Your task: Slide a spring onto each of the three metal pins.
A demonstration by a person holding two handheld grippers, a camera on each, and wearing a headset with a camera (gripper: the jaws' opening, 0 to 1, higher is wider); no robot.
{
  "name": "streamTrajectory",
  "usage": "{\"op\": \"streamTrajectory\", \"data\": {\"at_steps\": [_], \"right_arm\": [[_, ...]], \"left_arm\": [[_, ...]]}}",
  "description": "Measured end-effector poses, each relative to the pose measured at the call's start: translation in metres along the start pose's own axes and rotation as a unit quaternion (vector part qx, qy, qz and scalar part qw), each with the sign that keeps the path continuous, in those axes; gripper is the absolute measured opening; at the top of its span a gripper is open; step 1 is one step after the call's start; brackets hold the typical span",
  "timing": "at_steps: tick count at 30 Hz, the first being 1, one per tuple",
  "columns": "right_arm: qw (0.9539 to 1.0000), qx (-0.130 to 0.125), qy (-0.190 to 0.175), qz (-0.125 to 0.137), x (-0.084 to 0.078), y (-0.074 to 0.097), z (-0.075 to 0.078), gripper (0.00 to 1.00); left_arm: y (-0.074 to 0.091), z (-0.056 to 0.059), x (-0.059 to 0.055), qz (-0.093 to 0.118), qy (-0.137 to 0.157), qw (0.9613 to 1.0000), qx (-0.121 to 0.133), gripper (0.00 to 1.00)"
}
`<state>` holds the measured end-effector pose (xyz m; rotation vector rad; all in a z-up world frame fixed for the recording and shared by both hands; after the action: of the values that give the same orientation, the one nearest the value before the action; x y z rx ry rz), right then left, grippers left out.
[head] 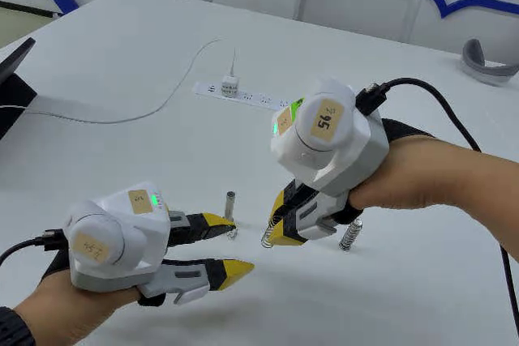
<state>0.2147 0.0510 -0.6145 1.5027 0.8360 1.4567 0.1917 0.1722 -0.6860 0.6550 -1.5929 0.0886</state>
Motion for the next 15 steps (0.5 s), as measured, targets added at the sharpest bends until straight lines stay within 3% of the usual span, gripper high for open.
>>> {"op": "streamTrajectory", "data": {"at_steps": [15], "right_arm": [[0.9997,-0.016,-0.018,0.001,-0.012,0.013,0.014,0.12]], "left_arm": [[0.012,-0.018,-0.009,-0.007,0.027,0.9986,0.045,0.5]]}}
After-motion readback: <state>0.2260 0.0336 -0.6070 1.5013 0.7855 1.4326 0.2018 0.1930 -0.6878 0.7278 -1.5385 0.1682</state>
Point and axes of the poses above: the centre of the closed fingertips' face, and the gripper's own axes: y roughly backward along the fingers, z roughly to its right, x roughly out of its top, the point moved 8 cm from there along y, roughly backward along the fingers, and after that the axes turned 7 degrees about -y, right-handed, at the moved point
